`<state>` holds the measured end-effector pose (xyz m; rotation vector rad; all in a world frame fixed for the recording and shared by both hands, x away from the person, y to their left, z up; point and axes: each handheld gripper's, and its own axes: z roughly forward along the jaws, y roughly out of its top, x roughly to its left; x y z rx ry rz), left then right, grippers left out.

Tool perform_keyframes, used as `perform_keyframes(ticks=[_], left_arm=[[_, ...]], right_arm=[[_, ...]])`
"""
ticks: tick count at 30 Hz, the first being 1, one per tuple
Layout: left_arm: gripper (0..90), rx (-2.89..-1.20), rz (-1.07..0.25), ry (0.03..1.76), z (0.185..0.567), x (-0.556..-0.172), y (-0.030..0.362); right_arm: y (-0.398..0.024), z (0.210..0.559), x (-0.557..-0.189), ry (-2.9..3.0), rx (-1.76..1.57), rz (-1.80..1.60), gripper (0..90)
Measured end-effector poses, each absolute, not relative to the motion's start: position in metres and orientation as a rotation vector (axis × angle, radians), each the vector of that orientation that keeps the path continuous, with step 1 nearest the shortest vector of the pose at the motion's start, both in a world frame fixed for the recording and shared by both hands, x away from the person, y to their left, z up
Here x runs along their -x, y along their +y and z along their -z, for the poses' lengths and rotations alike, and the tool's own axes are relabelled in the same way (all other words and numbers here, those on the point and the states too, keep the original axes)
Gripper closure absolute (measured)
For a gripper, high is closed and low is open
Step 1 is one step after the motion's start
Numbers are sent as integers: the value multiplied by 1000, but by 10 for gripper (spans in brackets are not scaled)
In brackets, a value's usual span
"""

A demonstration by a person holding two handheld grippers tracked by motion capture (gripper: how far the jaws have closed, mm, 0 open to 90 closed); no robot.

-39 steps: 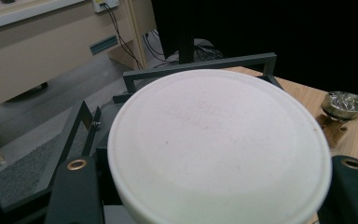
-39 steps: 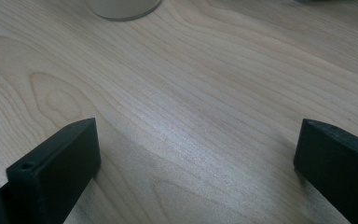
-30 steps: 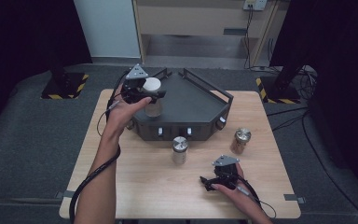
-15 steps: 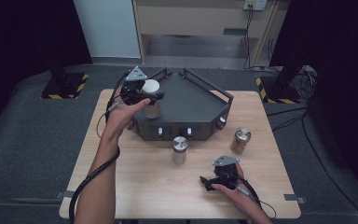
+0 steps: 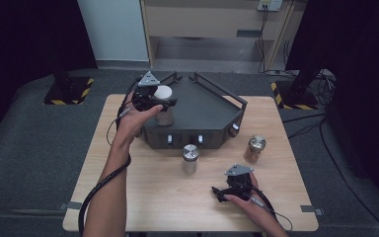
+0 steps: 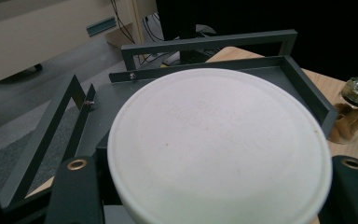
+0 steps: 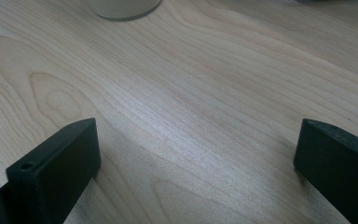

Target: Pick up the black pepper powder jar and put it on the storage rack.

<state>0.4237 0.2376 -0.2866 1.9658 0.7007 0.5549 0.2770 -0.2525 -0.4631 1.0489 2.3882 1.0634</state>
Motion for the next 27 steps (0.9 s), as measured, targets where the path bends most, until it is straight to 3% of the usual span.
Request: perform_keyframes(ticks=[27], left_arm=[[326, -1962, -543, 732, 295, -435, 243]], right_arm=[[-253, 463, -277, 2387, -1048, -1065, 5]])
